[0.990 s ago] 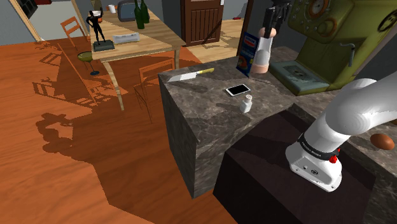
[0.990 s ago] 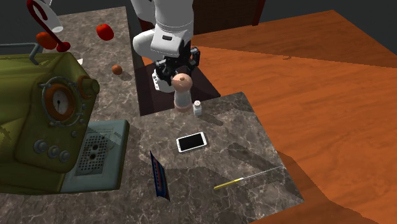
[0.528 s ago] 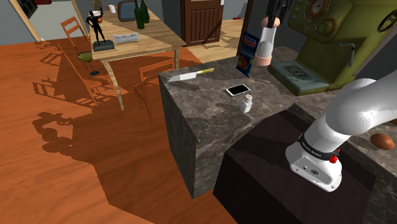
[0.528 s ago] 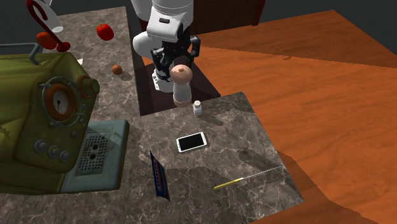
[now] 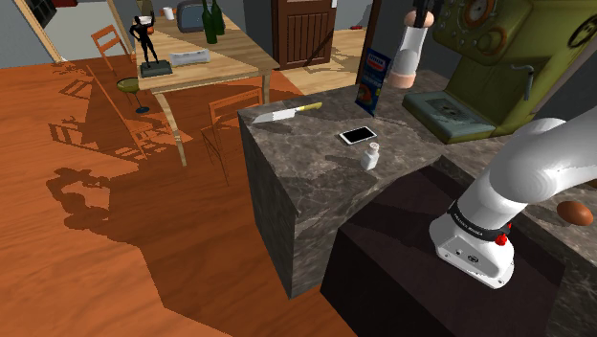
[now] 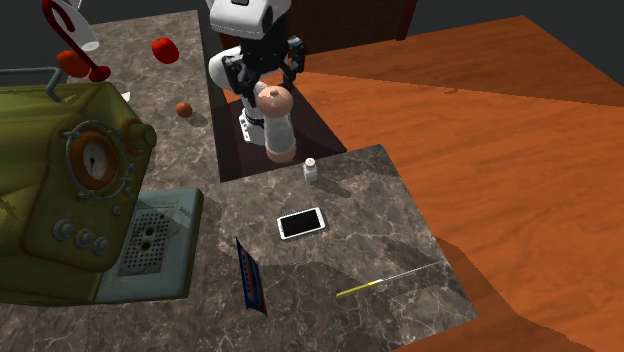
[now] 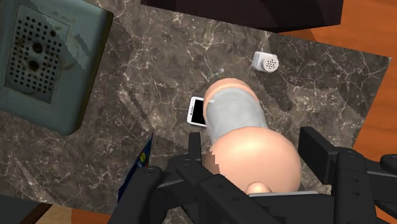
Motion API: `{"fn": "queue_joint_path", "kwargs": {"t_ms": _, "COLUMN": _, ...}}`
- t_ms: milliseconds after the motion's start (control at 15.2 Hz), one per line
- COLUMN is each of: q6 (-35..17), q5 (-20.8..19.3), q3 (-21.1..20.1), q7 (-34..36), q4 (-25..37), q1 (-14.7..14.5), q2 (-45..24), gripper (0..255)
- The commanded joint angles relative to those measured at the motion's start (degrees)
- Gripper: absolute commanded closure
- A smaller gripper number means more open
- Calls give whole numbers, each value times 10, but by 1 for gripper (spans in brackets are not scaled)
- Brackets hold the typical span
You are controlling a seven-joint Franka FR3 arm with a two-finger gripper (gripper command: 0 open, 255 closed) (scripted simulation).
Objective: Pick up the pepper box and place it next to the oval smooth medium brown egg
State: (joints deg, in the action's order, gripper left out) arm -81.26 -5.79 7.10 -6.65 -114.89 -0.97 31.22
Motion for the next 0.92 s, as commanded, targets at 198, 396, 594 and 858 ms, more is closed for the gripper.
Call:
{"fn": "queue_joint_path", "kwargs": {"t_ms": 198, "q6": 24, "q5": -26, "q3": 25, "q7": -37, "q4": -50, "q1": 16, "q2": 78, "gripper": 255}}
{"fn": "queue_joint_path", "kwargs": {"t_ms": 396, "q6": 42, "q5": -46, "q3": 44, "q7": -64, "q4": -74, "q1": 28, "q2": 123, "gripper": 255}}
{"fn": "queue_joint_path", "kwargs": {"t_ms": 594, "q6": 63, "q5": -70, "q3": 64, "q7": -93, "q4": -91, "q1": 40, "q2": 166, "gripper": 255}}
{"fn": "queue_joint_path", "kwargs": {"t_ms": 858, "q6": 91, "q5": -105, "q3": 93, "q7": -135, "q4": -106, "q1": 56, "q2": 216, "gripper": 255}}
